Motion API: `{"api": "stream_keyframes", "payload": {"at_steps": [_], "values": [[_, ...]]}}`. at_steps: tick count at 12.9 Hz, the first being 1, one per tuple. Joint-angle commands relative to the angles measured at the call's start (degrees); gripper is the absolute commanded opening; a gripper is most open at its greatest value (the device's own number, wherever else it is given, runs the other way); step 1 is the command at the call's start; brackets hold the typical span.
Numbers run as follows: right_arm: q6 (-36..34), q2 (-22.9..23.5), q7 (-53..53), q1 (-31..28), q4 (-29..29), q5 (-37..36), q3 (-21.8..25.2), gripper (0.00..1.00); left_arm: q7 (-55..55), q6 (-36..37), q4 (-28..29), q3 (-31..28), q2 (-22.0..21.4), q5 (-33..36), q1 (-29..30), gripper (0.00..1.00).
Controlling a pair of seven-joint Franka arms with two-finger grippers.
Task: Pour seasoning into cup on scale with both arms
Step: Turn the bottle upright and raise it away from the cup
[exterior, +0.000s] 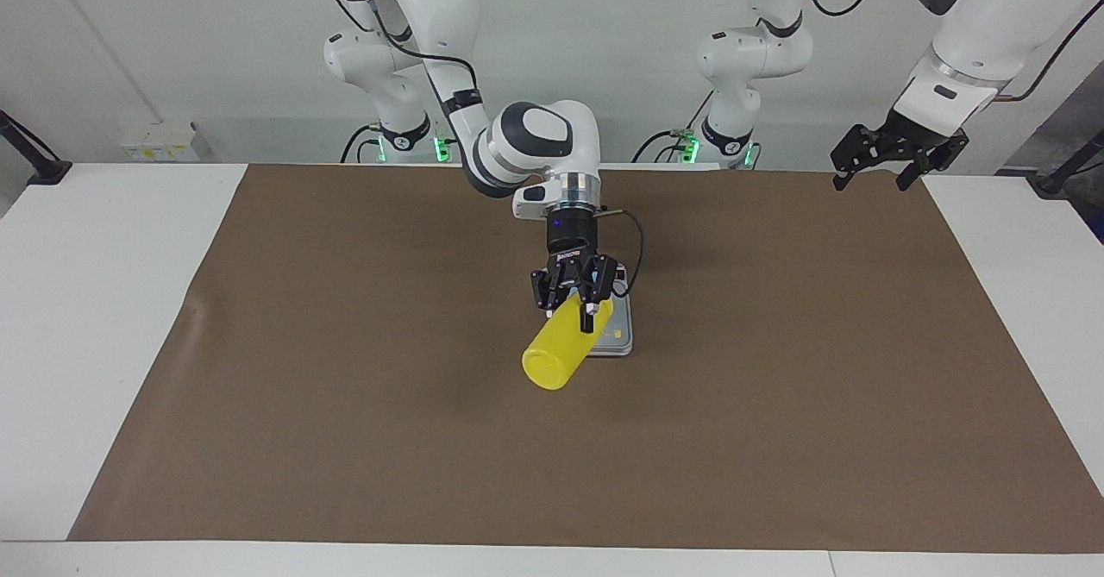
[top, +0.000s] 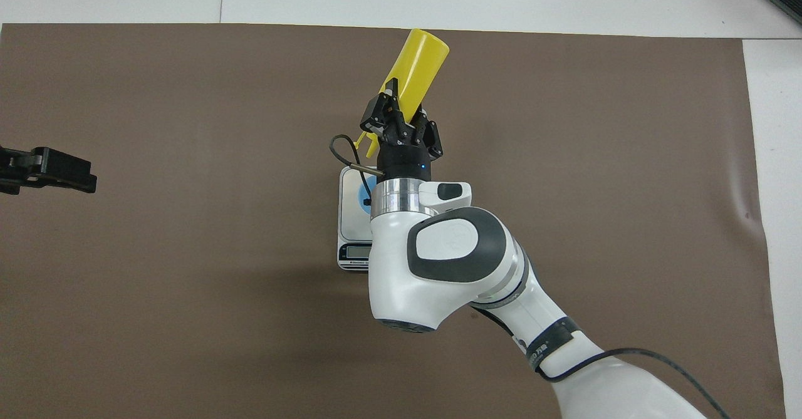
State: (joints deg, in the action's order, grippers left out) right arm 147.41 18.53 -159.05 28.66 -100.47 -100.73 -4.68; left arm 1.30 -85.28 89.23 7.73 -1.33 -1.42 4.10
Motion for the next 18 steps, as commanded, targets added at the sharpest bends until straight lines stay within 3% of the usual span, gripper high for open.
{"api": "stream_keyframes", "payload": {"at_steps": [1, 4, 8, 11, 14, 18], "values": [[4.90, -3.67, -9.61, -3.69, -0.60, 7.53, -0.15, 0.00, 0.55, 0.56, 0.85, 0.35, -0.78, 0.80, 0.56, 1.00], [8.50, -5.52, -8.91, -4.67, -0.60, 20.80, -0.15, 0.00, 0.55, 0.56, 0.85, 0.35, -0.78, 0.80, 0.56, 1.00], [19.13, -6.58, -8.91, -7.65, -1.04, 29.95, -0.15, 0.00, 0.55, 0.56, 0.85, 0.35, -0.78, 0.80, 0.56, 1.00], [19.58, -7.02, -8.82, -7.66, -1.13, 44.17, -0.24, 0.00, 0.55, 0.56, 0.85, 0.35, -0.78, 0.80, 0.56, 1.00], [21.52, -7.11, -8.82, -8.01, -1.13, 53.33, -0.85, 0.00, 0.55, 0.56, 0.85, 0.35, -0.87, 0.80, 0.56, 1.00], [20.91, -6.84, -8.91, -8.01, -1.13, 86.25, -0.94, 0.00, 0.55, 0.56, 0.85, 0.35, -0.78, 0.80, 0.56, 1.00]]}}
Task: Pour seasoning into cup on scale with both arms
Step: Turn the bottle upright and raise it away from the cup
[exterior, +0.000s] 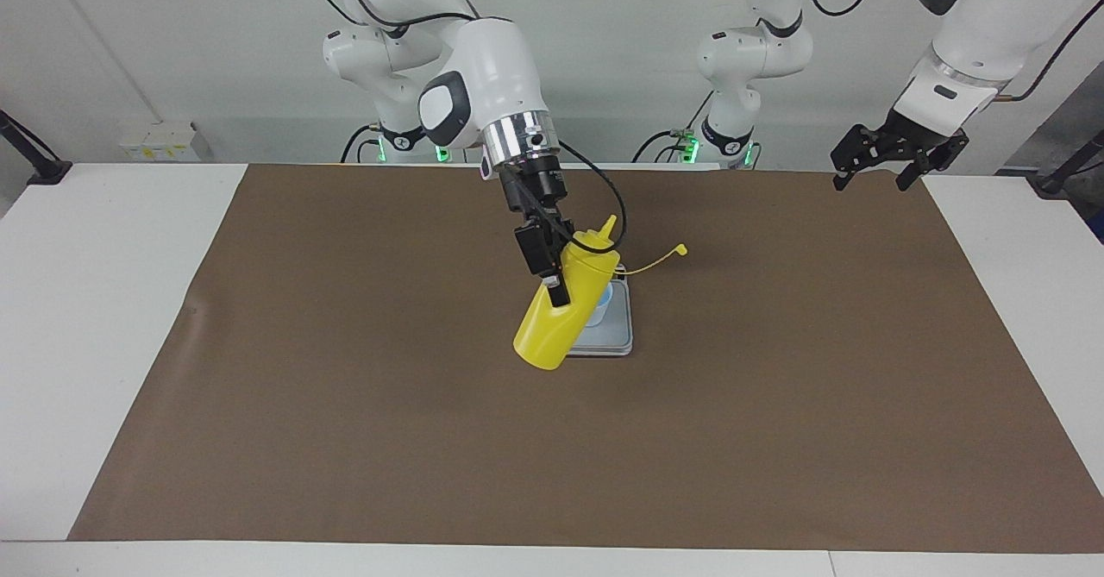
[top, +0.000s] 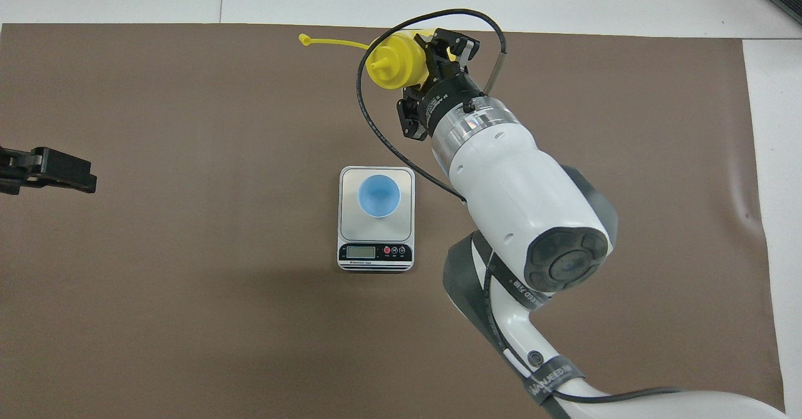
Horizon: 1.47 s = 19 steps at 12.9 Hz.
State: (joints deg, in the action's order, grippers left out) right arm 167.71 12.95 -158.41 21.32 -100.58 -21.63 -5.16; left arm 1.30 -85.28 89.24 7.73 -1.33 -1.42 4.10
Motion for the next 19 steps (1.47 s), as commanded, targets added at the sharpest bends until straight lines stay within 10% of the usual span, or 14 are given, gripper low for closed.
{"api": "stream_keyframes", "payload": {"at_steps": [1, 10, 19], "values": [[-0.18, -1.34, -8.94, -0.40, -1.20, 10.00, -0.38, 0.00, 0.55, 0.55, 0.85, 0.35, -0.78, 0.80, 0.56, 1.00], [-12.48, -2.05, -4.20, -4.08, -0.94, 23.89, -0.64, 0.00, 0.55, 0.55, 0.85, 0.35, -0.78, 0.80, 0.56, 1.00], [-30.05, -3.71, 31.62, -10.59, -1.20, 38.59, -0.46, 0.00, 0.55, 0.55, 0.85, 0.35, -0.78, 0.80, 0.56, 1.00]]}}
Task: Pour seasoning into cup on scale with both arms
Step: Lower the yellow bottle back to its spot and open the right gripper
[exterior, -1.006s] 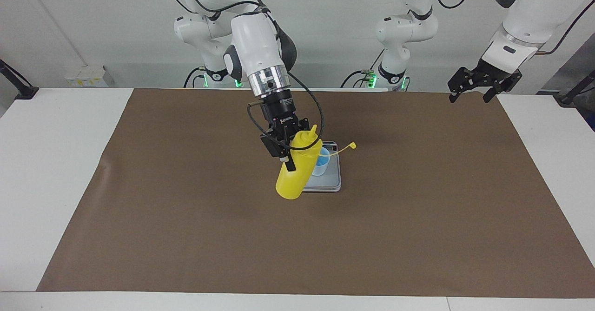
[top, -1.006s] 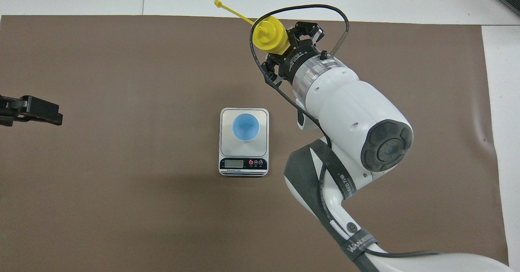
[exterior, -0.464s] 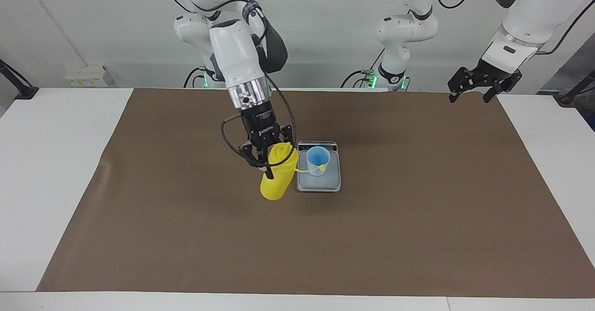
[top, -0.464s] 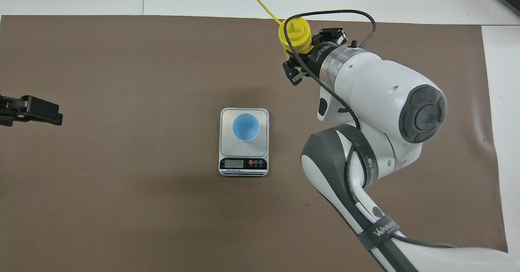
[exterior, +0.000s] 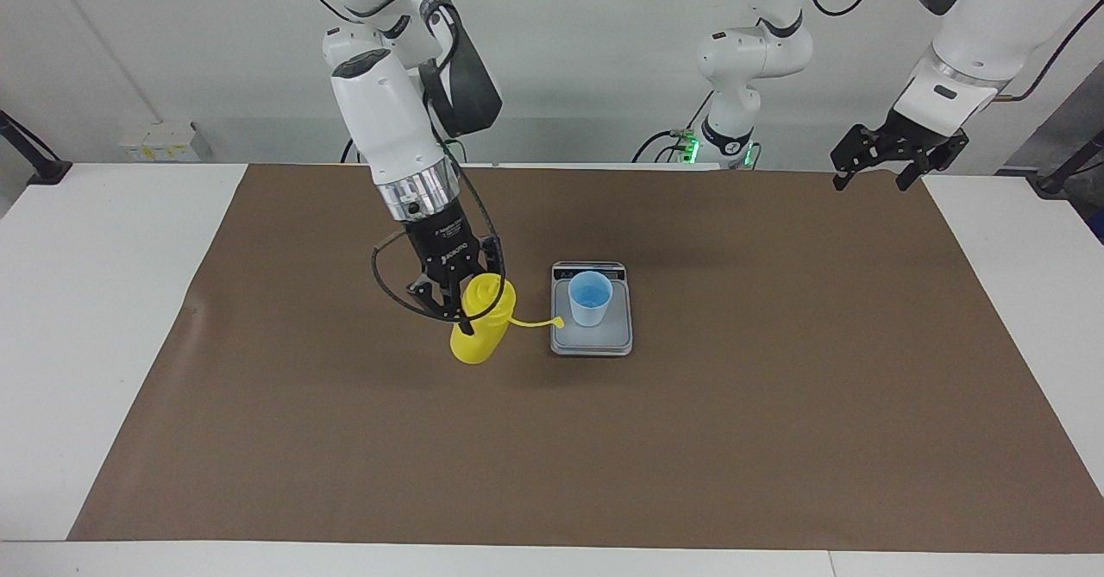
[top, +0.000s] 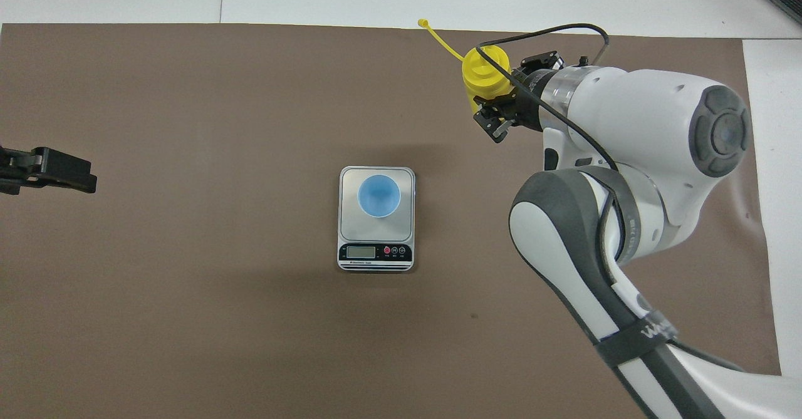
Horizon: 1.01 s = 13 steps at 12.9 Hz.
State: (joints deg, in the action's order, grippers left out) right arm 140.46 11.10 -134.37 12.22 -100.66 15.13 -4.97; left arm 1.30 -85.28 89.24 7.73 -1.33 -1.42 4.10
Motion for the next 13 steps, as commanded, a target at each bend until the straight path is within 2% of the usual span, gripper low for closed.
{"api": "stream_keyframes", "payload": {"at_steps": [1, 8, 10, 13], "values": [[-4.65, -2.05, 11.72, -2.10, -1.29, 1.92, -0.66, 0.00, 0.54, 0.55, 0.85, 0.35, -0.78, 0.80, 0.56, 1.00], [-16.87, -3.98, 51.34, -7.29, -3.48, 1.93, -0.66, 0.00, 0.54, 0.55, 0.85, 0.35, -0.78, 0.80, 0.56, 1.00], [-20.21, -4.77, 65.57, -9.22, -4.63, 1.93, -0.66, 0.00, 0.54, 0.55, 0.85, 0.35, -0.78, 0.80, 0.56, 1.00], [-23.63, -5.57, 79.48, -11.86, -6.30, 2.01, -0.57, 0.00, 0.54, 0.55, 0.85, 0.35, -0.87, 0.80, 0.56, 1.00]]}}
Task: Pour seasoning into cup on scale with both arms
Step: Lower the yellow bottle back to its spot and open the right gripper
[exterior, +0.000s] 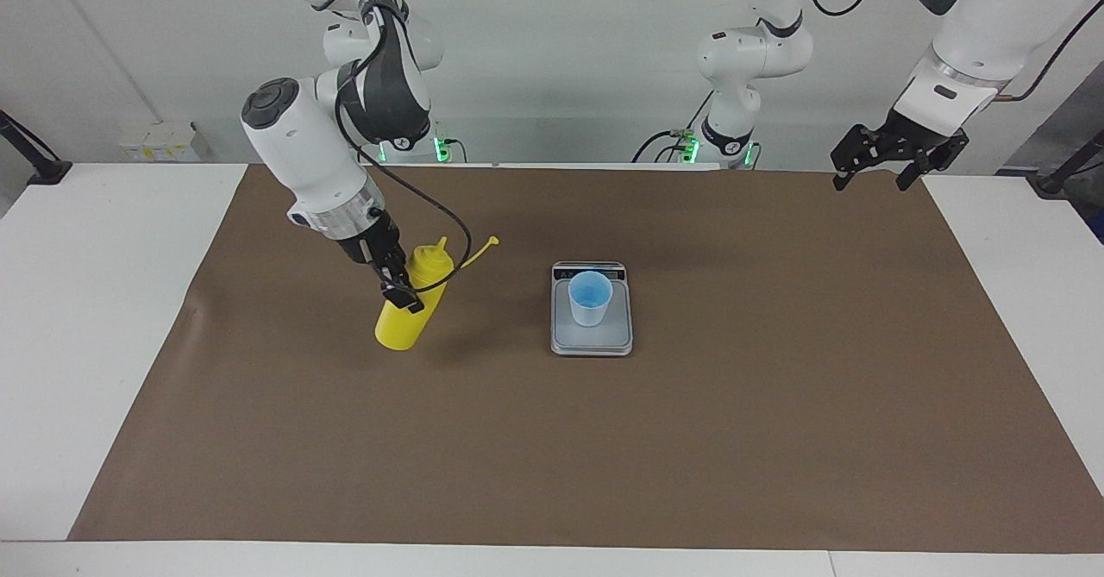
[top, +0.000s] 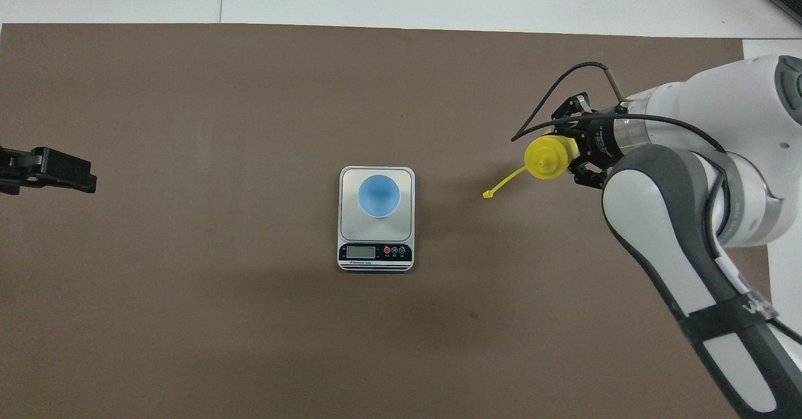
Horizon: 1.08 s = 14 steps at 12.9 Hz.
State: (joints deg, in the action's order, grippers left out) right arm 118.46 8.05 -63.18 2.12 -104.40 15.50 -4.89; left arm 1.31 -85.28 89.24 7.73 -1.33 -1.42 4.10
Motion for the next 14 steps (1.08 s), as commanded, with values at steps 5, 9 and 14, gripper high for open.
{"api": "stream_keyframes", "payload": {"at_steps": [5, 9, 14], "values": [[-8.67, -1.55, 16.68, -9.30, -2.56, 6.36, -0.65, 0.00, 0.54, 0.55, 0.85, 0.35, -0.78, 0.80, 0.56, 1.00], [-15.18, 2.05, 19.15, -14.07, -0.81, 8.74, -0.65, 0.00, 0.54, 0.55, 0.85, 0.35, -0.78, 0.80, 0.56, 1.00], [-17.56, 6.27, 19.15, -17.76, -0.63, 12.96, -0.65, 0.00, 0.54, 0.55, 0.85, 0.35, -0.78, 0.80, 0.56, 1.00]]}}
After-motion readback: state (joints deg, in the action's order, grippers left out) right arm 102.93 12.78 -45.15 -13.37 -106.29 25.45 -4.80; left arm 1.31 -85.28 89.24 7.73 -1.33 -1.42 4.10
